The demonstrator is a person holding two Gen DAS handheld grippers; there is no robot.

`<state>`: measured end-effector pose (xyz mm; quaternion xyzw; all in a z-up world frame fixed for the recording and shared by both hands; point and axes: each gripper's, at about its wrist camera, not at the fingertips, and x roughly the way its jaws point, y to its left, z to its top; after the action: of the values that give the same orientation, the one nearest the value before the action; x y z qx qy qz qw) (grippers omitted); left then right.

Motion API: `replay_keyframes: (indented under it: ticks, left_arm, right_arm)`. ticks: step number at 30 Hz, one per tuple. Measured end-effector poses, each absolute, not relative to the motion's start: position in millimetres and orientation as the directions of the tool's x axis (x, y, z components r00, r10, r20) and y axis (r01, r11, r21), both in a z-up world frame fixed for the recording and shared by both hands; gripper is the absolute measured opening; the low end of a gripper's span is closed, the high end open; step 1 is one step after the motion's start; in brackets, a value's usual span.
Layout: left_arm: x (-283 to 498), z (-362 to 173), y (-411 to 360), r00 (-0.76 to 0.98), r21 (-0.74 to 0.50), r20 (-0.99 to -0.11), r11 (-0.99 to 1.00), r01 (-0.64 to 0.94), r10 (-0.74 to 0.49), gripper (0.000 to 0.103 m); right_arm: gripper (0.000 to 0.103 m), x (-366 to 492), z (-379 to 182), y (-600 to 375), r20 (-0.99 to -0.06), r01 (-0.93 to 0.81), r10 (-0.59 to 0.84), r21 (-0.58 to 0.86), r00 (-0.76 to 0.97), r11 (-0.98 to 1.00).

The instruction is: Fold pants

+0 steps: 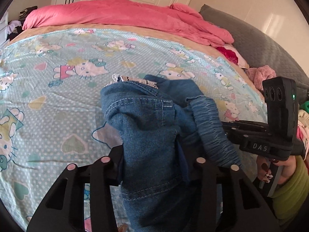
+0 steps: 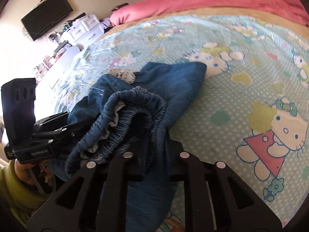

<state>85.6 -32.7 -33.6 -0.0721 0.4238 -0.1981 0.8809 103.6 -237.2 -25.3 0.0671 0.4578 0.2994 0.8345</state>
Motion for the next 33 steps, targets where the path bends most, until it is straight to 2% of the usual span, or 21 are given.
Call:
replay_keyframes:
  ticks: [4,15,33]
  left_arm:
    - [92.2,-17.7,-27.7,0.572,-0.330,-0.687,0.894,0.304,-0.448,0.040]
    - [144.1,8.6,-21.6,0.634,-0.302,-0.651,0.909,0.287,-0.416,0.038]
    - [185.8,-11.2,-21.5,0.621,-0.294,-0.674,0.916,0.272,-0.400,0.038]
  right_arm:
    - [0.007,104.0,-5.1,-232.3,-0.684,-0.478,0.595,0.390,0.422,0.787]
    - [0.007,154.4,34.0,-209.1,-0.643,-0.517,0.563,0.288,0.519,0.806]
    - [0.009,190.2,7.1,-202.0,-0.693,-0.438,0.493,0.276,0.526,0.856]
